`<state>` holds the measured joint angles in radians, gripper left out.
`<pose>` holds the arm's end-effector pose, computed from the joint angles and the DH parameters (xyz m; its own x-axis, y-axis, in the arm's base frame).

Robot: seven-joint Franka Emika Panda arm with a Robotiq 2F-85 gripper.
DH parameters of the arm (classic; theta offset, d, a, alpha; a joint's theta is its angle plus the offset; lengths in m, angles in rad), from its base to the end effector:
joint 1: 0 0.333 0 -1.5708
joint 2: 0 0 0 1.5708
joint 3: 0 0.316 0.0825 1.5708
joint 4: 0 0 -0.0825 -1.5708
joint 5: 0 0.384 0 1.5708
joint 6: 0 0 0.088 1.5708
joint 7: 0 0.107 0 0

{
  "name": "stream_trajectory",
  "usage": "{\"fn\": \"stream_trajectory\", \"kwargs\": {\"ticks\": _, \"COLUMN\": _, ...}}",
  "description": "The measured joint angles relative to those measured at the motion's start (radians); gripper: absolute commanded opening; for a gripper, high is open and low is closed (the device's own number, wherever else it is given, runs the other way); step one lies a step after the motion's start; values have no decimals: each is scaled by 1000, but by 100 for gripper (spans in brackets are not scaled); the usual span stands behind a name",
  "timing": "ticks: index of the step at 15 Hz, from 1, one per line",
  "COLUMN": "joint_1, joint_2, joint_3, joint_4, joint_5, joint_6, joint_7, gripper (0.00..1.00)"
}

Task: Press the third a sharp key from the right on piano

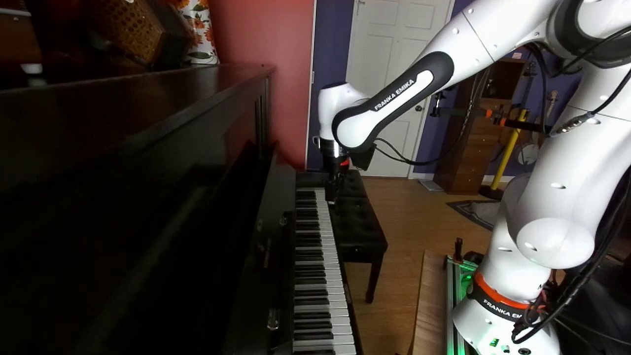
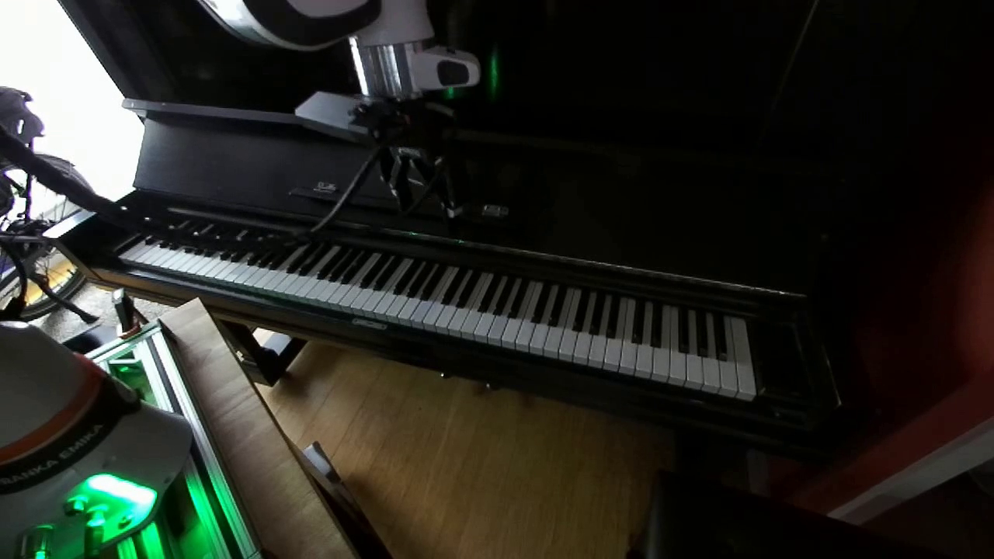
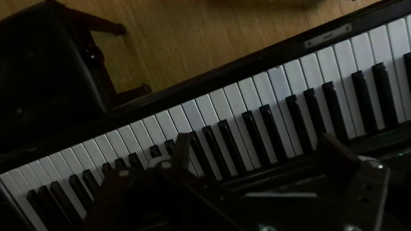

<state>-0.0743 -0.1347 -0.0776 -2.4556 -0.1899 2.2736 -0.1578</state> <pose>0.4537 -0.0740 0.3448 0.9890 0.1281 -0.0743 0.1362 -0.9837 0.1176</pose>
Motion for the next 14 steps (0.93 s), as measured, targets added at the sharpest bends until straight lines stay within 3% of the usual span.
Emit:
{"fn": "stream_trajectory", "kwargs": {"ticks": 3, "joint_1": -19, "joint_2": 41, "joint_3": -35, "joint_4": -38, "joint_5": 6, "joint_6": 105, "joint_7": -53, "gripper": 100}}
{"fn": "stream_trajectory", "kwargs": {"ticks": 11, "joint_1": -20, "joint_2": 74, "joint_3": -34, "joint_4": -33, "joint_5": -4, "joint_6": 112, "joint_7": -32, "gripper": 100}}
{"fn": "stream_trajectory", "kwargs": {"ticks": 14, "joint_1": -21, "joint_2": 147, "joint_3": -35, "joint_4": -30, "joint_5": 6, "joint_6": 182, "joint_7": -31, "gripper": 100}}
